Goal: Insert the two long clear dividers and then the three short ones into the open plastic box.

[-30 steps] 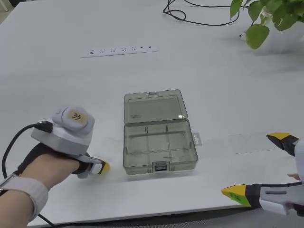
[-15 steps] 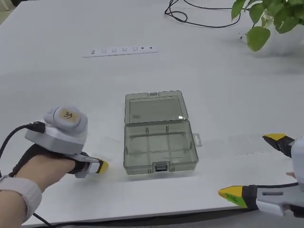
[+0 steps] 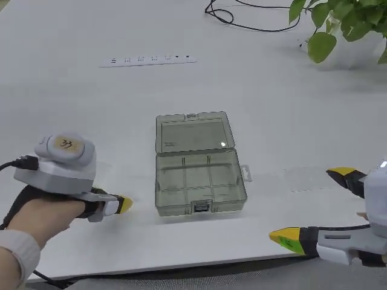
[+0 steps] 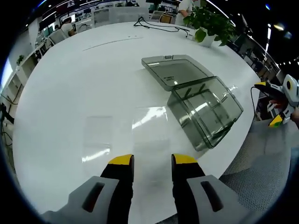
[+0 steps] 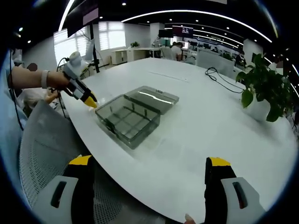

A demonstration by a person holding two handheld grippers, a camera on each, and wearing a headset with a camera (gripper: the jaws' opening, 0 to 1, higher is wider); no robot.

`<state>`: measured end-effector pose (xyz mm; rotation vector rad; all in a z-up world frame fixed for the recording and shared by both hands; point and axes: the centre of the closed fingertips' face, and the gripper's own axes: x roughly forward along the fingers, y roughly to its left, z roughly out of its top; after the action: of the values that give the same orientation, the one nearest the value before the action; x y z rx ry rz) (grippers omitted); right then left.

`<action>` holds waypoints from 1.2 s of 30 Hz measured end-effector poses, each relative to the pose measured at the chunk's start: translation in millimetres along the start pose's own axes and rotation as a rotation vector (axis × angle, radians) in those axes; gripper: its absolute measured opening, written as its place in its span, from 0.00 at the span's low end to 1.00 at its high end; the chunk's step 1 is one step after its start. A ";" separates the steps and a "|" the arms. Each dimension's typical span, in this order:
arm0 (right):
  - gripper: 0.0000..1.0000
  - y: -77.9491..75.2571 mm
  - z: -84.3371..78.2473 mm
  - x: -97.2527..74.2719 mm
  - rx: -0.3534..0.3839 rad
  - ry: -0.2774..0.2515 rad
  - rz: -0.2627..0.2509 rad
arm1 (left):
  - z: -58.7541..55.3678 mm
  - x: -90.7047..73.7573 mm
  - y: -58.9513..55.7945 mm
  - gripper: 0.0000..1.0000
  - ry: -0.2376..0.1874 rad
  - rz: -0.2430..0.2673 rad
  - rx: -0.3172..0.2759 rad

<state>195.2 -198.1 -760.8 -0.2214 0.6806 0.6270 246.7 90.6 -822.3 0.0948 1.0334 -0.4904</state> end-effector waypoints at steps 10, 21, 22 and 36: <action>0.99 0.7 18.5 -3.4 0.128 -0.056 -0.018 | 22.7 -16.7 -5.6 0.30 -0.112 -0.028 -0.036; 0.89 16.3 64.8 12.3 0.267 -0.137 0.025 | 53.6 -22.3 -38.9 0.30 -0.243 -0.135 -0.046; 0.87 18.2 69.7 14.7 0.271 -0.143 0.031 | 56.8 -23.2 -43.3 0.30 -0.258 -0.144 -0.041; 0.57 44.4 116.1 52.9 0.373 -0.200 0.116 | 75.2 -23.2 -86.5 0.30 -0.388 -0.225 -0.023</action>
<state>260.3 -93.2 -706.2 0.2261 0.6074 0.6108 259.8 -1.0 -750.7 -0.1348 0.6702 -0.6714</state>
